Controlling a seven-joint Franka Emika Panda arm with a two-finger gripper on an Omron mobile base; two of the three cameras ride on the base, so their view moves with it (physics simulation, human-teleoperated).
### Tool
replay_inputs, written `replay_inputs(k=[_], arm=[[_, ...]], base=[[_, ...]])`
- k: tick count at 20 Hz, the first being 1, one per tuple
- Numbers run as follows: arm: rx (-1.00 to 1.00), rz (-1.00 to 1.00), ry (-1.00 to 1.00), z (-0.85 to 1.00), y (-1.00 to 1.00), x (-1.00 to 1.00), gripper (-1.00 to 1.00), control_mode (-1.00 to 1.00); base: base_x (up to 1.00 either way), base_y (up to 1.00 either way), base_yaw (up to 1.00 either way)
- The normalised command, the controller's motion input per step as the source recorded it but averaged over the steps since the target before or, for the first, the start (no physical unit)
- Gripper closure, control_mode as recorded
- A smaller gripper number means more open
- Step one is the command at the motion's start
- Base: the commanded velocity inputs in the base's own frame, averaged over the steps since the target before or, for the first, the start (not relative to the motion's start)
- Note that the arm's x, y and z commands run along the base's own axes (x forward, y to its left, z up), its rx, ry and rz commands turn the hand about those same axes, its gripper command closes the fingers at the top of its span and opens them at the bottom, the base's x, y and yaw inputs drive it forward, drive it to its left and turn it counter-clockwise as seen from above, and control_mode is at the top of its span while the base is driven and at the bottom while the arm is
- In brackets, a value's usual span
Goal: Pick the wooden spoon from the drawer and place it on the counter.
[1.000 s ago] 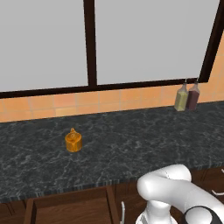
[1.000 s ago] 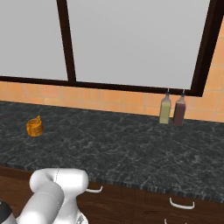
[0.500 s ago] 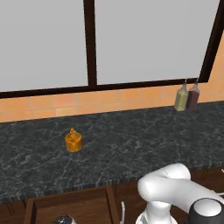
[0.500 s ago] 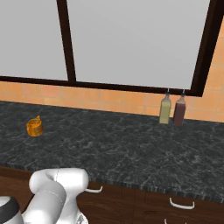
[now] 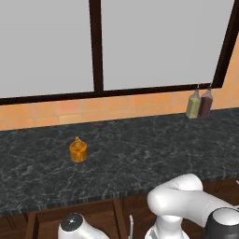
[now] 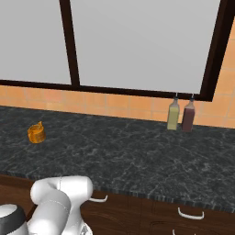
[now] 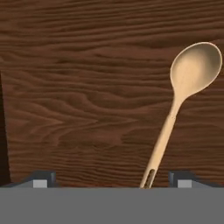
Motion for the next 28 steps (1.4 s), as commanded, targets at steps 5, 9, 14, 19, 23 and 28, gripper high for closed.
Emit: replay_inputs(k=[5, 9, 14, 19, 23, 28], arm=[[0.00, 0.01, -0.09, 0.01, -0.39, 0.52, -1.00, -1.00], [0.00, 0.00, 0.00, -0.08, -0.35, 0.30, -1.00, -1.00], [0.00, 0.00, 0.00, -0.13, -0.31, -0.04, -1.00, -1.00], [0.00, 0.00, 0.00, -0.02, -0.49, -0.08, -1.00, -1.00], [0.00, 0.00, 0.00, 0.00, -0.45, 0.04, -1.00, -1.00], [0.00, 0.00, 0.00, -0.03, -0.21, 0.30, -1.00, -1.00]], base=[[0.00, 0.00, 0.00], [0.00, 0.00, 0.00], [0.00, 0.00, 0.00], [0.00, 0.00, 0.00], [0.00, 0.00, 0.00], [0.00, 0.00, 0.00]])
